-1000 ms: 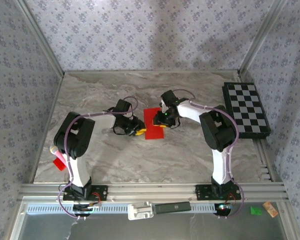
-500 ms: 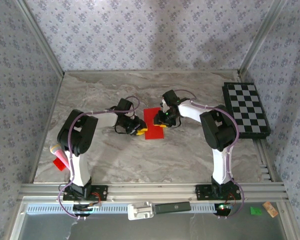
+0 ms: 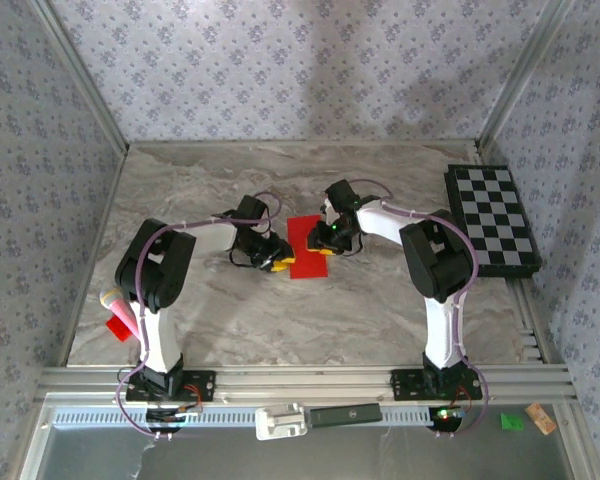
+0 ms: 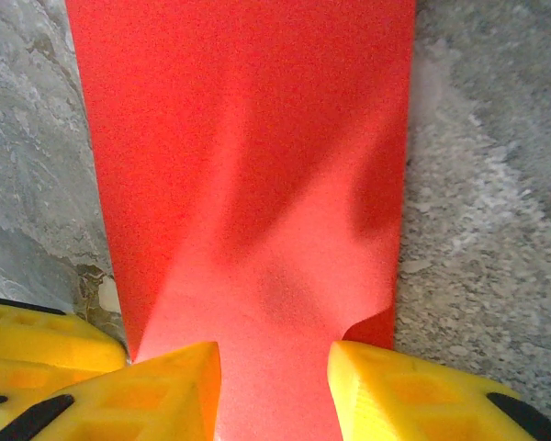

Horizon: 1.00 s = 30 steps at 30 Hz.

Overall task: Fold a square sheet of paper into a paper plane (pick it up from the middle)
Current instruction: Third fold the triangle at the center of the table.

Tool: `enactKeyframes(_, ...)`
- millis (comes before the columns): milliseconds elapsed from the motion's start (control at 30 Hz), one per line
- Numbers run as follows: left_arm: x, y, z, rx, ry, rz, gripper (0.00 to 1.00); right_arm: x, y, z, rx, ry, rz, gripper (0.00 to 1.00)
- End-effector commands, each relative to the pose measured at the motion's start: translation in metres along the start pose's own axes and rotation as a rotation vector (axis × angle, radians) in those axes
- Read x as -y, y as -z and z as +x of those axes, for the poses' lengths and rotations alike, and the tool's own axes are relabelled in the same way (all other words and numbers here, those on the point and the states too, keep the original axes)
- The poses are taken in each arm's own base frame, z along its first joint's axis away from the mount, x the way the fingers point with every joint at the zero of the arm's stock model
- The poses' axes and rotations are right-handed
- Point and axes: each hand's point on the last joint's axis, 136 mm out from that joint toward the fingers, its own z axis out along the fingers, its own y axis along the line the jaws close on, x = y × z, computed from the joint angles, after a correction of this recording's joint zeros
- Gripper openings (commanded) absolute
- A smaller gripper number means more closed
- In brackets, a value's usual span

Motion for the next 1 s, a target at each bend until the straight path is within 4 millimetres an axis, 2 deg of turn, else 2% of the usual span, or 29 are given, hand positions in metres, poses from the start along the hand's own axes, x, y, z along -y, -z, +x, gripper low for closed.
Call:
enactKeyframes(0, -0.007, 0.007, 0.008, 0.006, -0.039, -0.089, 0.30, 0.037, -0.024, 0.024, -0.085, -0.072, 0.097, 0.40)
enactKeyframes(200, -0.009, -0.012, 0.021, -0.043, -0.059, -0.117, 0.29, 0.039, -0.027, 0.026, -0.092, -0.076, 0.099, 0.40)
enactKeyframes(433, 0.004, -0.017, 0.025, -0.063, -0.079, -0.080, 0.29, 0.041, -0.027, 0.025, -0.089, -0.080, 0.097, 0.40)
enactKeyframes(567, 0.016, -0.014, 0.026, -0.065, -0.095, -0.038, 0.29, 0.041, -0.027, 0.024, -0.088, -0.083, 0.096, 0.40)
enactKeyframes(833, 0.023, -0.004, 0.025, -0.039, -0.117, -0.023, 0.29, 0.041, -0.028, 0.025, -0.088, -0.084, 0.095, 0.40)
enactKeyframes(967, 0.027, -0.001, 0.018, -0.020, -0.121, 0.004, 0.31, 0.042, -0.028, 0.025, -0.090, -0.085, 0.096, 0.40)
